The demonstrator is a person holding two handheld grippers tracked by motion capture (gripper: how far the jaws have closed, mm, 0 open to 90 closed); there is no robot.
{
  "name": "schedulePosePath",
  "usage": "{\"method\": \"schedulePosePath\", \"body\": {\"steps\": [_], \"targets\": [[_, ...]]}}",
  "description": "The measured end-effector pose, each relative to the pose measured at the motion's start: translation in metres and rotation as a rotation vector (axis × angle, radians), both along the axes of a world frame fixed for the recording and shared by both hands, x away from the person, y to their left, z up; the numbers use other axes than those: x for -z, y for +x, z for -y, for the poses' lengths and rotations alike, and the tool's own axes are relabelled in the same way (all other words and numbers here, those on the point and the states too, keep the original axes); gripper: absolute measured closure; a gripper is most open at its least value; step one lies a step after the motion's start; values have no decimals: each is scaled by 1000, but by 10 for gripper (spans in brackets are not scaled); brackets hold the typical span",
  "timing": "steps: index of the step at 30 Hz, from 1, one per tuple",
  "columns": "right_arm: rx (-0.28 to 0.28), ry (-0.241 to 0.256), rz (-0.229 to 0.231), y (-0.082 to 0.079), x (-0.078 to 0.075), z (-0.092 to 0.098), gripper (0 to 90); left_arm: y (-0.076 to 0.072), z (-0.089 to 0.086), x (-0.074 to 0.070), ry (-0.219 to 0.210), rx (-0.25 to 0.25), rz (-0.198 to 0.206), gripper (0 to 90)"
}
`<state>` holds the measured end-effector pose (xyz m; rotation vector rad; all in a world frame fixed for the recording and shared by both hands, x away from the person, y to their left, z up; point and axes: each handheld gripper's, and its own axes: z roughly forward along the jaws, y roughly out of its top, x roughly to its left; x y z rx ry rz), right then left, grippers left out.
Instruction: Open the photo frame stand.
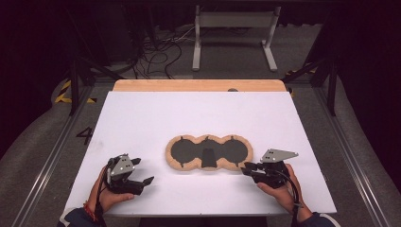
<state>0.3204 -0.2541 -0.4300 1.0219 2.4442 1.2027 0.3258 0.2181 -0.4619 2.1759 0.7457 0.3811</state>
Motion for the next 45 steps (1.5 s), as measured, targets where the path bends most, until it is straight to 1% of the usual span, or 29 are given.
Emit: {"method": "schedulePosePath", "body": {"steps": [1, 2, 3, 4, 5, 6, 10, 12, 14, 18, 20, 21, 22, 24, 26, 27, 28, 30, 32, 33, 34, 35, 36, 37, 39, 40, 41, 43, 45], "targets": [[-5, 3, -7, 0, 0, -2, 694, -1, 0, 0, -6, -5, -5, 166], [-12, 4, -13, 1, 1, -5, 685, -1, -1, -1, -2, -13, 7, 165], [-21, 6, -19, 1, 2, -8, 674, -2, -1, -3, -5, -31, 24, 168], [-27, 10, -28, 0, 2, -11, 672, -2, -2, -3, -19, -33, 26, 177], [-31, 14, -34, 1, 2, -14, 672, -2, -3, -4, -34, -30, 25, 178], [-41, 20, -45, 1, 3, -17, 669, -3, -2, -4, -38, -33, 18, 178], [-84, 18, -75, 3, 6, -36, 652, -4, 1, -3, -26, -19, 11, 171], [-100, 20, -88, 4, 8, -42, 646, -4, 2, -2, -29, -20, 8, 170], [-106, 36, -105, 6, 9, -48, 645, -3, 3, -2, -28, -21, 5, 170], [-122, 43, -132, 12, 11, -60, 633, -2, 4, -1, -18, -15, 2, 170], [-117, 38, -142, 15, 13, -63, 620, -2, 4, 0, -27, -14, -5, 170], [-123, 53, -161, 17, 14, -65, 613, -1, 4, 0, -23, -13, -6, 169], [-126, 55, -174, 19, 15, -66, 601, -1, 4, 0, -22, -14, -9, 166], [-131, 73, -190, 22, 16, -68, 584, -1, 5, 1, -24, -5, -10, 166], [-128, 77, -194, 22, 16, -69, 576, -1, 5, 1, -22, -8, -12, 166], [-119, 71, -198, 24, 16, -70, 557, -1, 5, 1, -24, -5, -12, 165], [-114, 80, -201, 25, 16, -71, 551, -1, 5, 1, -21, -6, -12, 165], [-110, 104, -213, 28, 16, -72, 545, 0, 6, 1, -22, -5, -12, 165], [-100, 133, -239, 31, 16, -72, 545, 0, 6, 1, -19, -2, -13, 163], [-91, 158, -259, 33, 16, -71, 540, 0, 6, 1, -20, 0, -13, 163], [-73, 198, -290, 35, 17, -69, 537, 0, 6, 1, -21, 0, -15, 163], [-61, 227, -312, 37, 17, -68, 535, 0, 6, 1, -23, -2, -16, 163], [-53, 252, -345, 39, 18, -67, 528, 0, 7, 1, -23, -3, -16, 162], [-48, 265, -367, 40, 18, -66, 522, 0, 6, 1, -23, -1, -15, 161], [-7, 319, -421, 43, 18, -64, 522, 0, 7, 1, -26, -4, -17, 161], [-7, 319, -421, 43, 18, -64, 522, 0, 7, 1, -26, -4, -17, 161], [13, 342, -451, 43, 18, -64, 522, 0, 7, 1, -30, -8, -20, 161], [31, 371, -481, 44, 19, -64, 528, 2, 8, 1, -38, -10, -25, 161], [49, 416, -509, 46, 20, -62, 536, 4, 10, 1, -43, -10, -26, 161]]}}
